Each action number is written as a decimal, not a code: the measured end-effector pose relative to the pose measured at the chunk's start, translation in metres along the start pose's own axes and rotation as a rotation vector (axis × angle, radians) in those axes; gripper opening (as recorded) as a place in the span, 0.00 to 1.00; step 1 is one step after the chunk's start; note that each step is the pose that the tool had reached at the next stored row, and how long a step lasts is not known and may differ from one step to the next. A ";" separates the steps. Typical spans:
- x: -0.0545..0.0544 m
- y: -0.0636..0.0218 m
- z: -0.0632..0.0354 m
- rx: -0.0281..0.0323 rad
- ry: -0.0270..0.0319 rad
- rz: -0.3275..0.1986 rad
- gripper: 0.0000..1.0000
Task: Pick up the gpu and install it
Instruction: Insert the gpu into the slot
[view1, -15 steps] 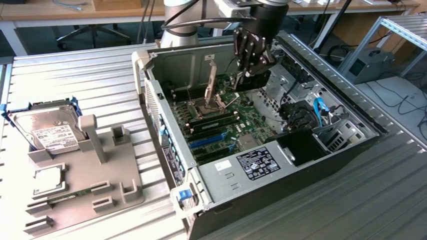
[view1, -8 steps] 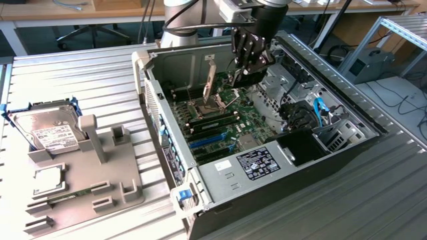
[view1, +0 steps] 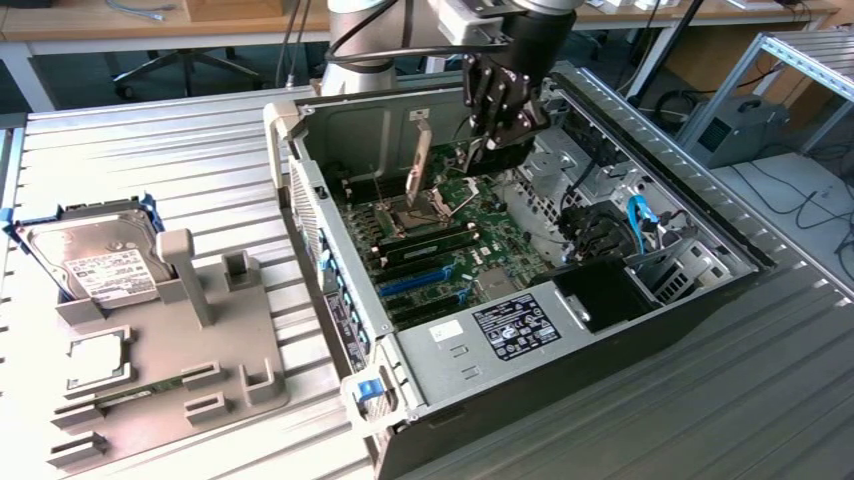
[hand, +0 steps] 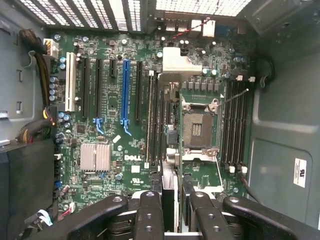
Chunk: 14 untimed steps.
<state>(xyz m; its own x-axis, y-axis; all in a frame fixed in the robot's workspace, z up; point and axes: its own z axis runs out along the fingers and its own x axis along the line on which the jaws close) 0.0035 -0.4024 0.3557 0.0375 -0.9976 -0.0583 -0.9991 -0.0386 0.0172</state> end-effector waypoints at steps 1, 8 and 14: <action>0.000 0.0001 0.0002 0.0005 0.0001 0.009 0.26; 0.000 0.0005 0.0023 0.0015 0.0124 0.033 0.26; 0.002 0.0024 0.0047 0.0015 0.0152 0.034 0.26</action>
<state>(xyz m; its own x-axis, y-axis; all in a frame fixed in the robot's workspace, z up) 0.0011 -0.4043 0.3510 0.0039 -0.9991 -0.0425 -0.9998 -0.0046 0.0174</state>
